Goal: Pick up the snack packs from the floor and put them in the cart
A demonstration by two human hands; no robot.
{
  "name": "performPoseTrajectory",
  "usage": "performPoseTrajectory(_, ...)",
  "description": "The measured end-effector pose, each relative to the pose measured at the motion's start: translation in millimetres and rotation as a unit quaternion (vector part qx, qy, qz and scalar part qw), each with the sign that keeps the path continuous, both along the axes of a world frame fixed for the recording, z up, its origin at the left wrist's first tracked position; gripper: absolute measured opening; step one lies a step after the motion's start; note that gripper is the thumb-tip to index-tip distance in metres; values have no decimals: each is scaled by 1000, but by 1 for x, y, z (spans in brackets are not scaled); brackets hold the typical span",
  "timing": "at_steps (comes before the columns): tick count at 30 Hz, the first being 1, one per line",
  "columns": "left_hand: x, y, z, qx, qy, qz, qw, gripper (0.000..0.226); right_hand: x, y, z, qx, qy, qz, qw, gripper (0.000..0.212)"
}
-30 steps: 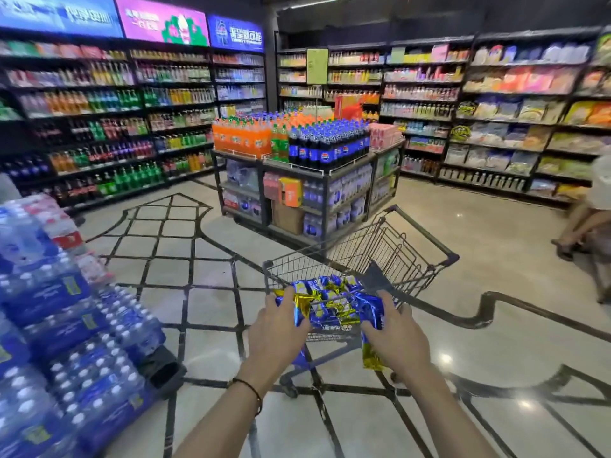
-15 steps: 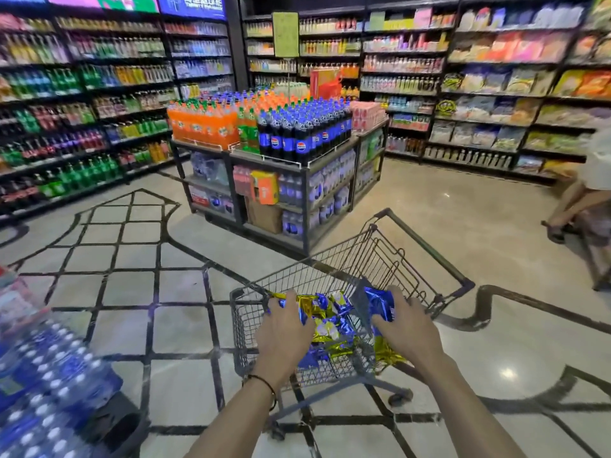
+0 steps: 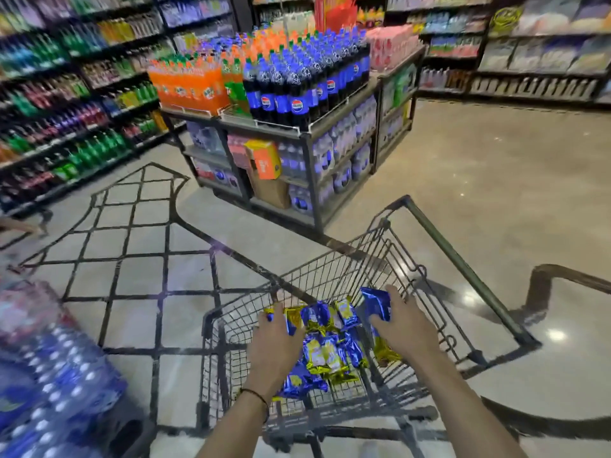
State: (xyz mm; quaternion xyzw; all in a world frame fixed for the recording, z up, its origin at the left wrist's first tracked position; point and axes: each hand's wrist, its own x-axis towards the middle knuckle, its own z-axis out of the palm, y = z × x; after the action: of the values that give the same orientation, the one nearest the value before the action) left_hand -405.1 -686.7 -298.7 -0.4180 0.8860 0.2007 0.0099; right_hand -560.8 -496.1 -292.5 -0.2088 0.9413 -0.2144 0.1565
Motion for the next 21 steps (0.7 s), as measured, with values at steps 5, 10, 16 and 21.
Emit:
performPoseTrajectory(5,-44,-22,-30,22,-27,40,999,60,-55,-36,-46,44,-46,62,996,75)
performPoseTrajectory(10,-61,-44,-90,56,-67,79,993,62,-76,-63,-109,89,-112,110,984,76)
performPoseTrajectory(16,-77,-69,-168,80,-123,98,984,71,-92,-94,-192,132,-147,137,971,76)
performPoseTrajectory(21,-90,-87,-244,90,-137,103,981,66,-102,-125,-274,145,-162,133,967,72)
